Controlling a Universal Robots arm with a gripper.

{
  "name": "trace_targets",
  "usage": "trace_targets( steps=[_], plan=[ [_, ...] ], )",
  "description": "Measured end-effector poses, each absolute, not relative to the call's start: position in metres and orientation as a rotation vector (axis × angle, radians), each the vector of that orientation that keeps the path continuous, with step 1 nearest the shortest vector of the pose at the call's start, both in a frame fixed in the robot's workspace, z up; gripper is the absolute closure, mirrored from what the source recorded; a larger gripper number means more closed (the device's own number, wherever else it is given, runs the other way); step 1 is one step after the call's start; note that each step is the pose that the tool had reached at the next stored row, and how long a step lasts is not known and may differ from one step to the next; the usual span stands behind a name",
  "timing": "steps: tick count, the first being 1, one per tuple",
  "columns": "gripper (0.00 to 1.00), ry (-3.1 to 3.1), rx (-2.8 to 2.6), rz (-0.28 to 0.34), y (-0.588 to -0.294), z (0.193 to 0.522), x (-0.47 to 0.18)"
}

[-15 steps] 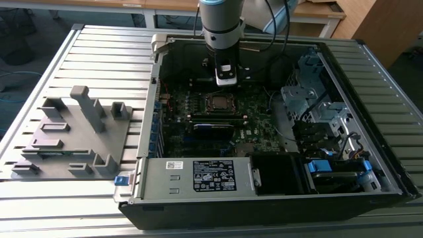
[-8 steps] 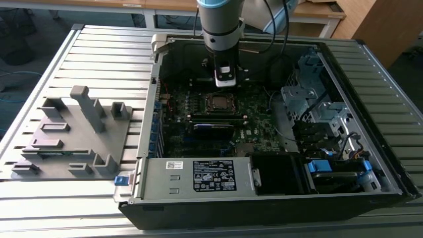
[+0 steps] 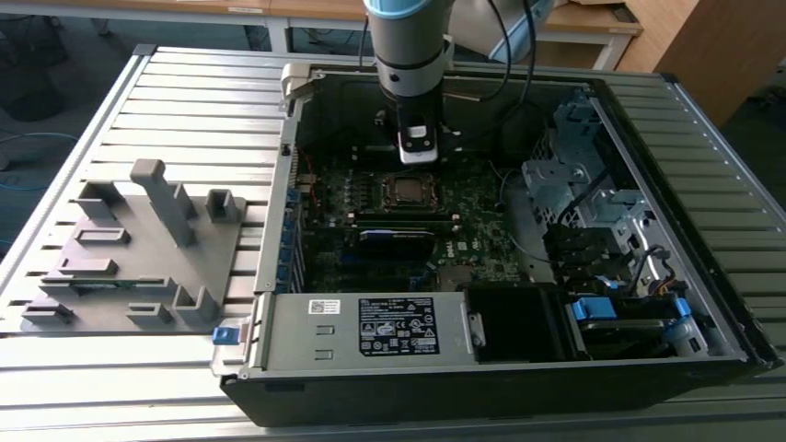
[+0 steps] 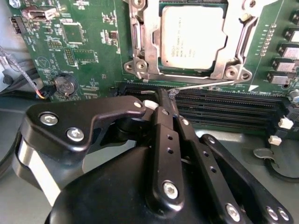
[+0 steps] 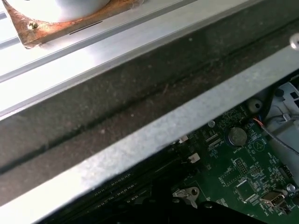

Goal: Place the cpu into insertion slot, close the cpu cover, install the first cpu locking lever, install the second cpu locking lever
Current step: 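Install the first cpu locking lever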

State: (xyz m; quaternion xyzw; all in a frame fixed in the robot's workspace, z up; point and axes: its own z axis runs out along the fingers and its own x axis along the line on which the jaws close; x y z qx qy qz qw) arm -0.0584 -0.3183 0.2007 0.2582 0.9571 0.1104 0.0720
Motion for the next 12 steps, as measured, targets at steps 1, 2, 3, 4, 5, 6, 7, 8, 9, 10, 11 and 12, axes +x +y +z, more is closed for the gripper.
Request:
trace_targets(
  steps=[1, 2, 3, 4, 5, 6, 7, 8, 9, 10, 11, 12],
  plan=[
    [0.9, 2.876, 0.776, 0.332, -0.3183, 0.2004, -0.0584],
    [0.9, 2.876, 0.776, 0.332, -0.3183, 0.2001, -0.0584],
    [0.9, 2.876, 0.776, 0.332, -0.3183, 0.1999, -0.0584],
    [0.9, 2.876, 0.776, 0.332, -0.3183, 0.1997, -0.0584],
    [0.9, 2.876, 0.776, 0.331, -0.3183, 0.1995, -0.0584],
    [0.9, 2.876, 0.776, 0.33, -0.3182, 0.1993, -0.0584],
    [0.9, 2.876, 0.776, 0.329, -0.3183, 0.1993, -0.0584],
    [0.9, 2.876, 0.776, 0.328, -0.3183, 0.1993, -0.0584],
    [0.9, 2.876, 0.776, 0.328, -0.3183, 0.1993, -0.0584],
    [0.9, 2.876, 0.775, 0.327, -0.3183, 0.1993, -0.0584],
    [0.9, 2.876, 0.775, 0.325, -0.3182, 0.1991, -0.0583],
    [0.9, 2.875, 0.775, 0.322, -0.3182, 0.1991, -0.0583]
  ],
)
